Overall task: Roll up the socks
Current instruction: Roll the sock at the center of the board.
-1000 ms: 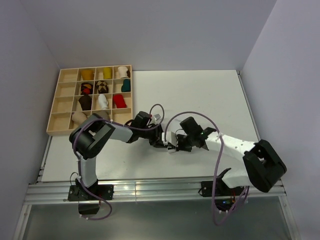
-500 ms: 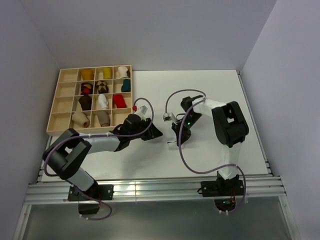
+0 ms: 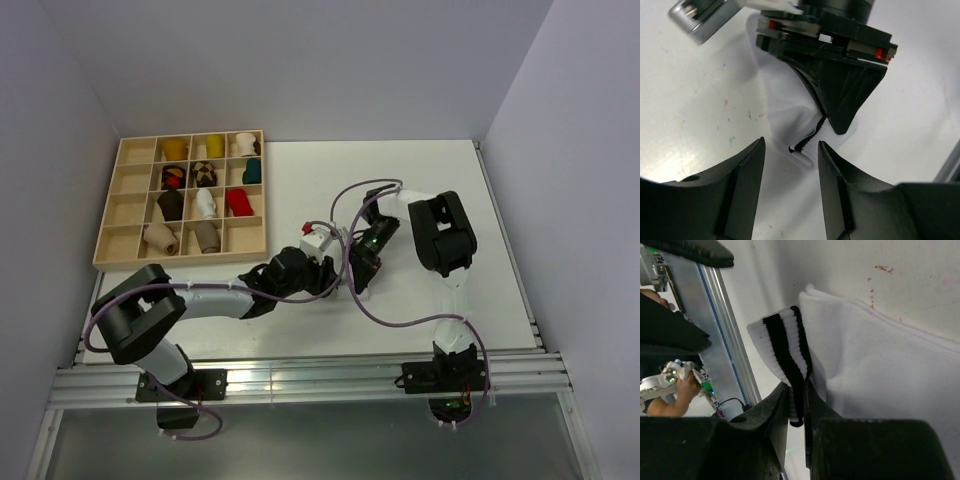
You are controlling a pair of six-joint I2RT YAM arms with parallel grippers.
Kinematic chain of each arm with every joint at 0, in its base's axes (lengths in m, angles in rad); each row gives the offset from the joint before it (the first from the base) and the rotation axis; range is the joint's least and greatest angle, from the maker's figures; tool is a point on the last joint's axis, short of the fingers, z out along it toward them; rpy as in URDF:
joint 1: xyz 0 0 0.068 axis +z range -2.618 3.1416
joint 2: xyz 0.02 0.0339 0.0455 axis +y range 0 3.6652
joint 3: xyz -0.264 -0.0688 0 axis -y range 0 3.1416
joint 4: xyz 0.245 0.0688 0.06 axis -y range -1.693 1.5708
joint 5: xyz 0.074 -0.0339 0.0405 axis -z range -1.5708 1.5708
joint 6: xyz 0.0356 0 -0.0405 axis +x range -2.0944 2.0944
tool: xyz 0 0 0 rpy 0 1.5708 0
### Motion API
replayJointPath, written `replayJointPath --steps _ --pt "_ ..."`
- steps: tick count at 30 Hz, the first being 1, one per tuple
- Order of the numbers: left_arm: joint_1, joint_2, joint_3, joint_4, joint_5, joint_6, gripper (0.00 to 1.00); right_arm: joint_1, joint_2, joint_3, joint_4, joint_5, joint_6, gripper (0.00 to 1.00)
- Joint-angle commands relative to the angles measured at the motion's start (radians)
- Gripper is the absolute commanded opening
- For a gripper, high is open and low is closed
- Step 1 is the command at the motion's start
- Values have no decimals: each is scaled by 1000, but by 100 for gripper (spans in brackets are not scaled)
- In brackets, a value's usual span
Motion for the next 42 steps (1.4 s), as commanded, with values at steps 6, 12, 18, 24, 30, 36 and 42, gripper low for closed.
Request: replayJointPath --steps 6,12,18,24,30,36,42 --pt "-18 54 109 -5 160 253 53 -10 64 67 -21 85 -5 15" --pt "-18 159 162 -30 245 256 52 -13 69 82 -10 104 24 16" --pt "-2 199 167 -19 260 230 50 -16 64 84 -7 116 29 16" --pt "15 232 173 -31 311 199 44 -17 59 79 14 126 47 16" --pt "19 280 213 -99 340 104 6 -16 -28 21 137 169 123 32" --pt "28 309 216 -185 343 -61 0 -34 -215 -83 312 170 229 51" --pt "84 366 285 -335 462 -211 0 -106 -356 -134 374 127 285 55"
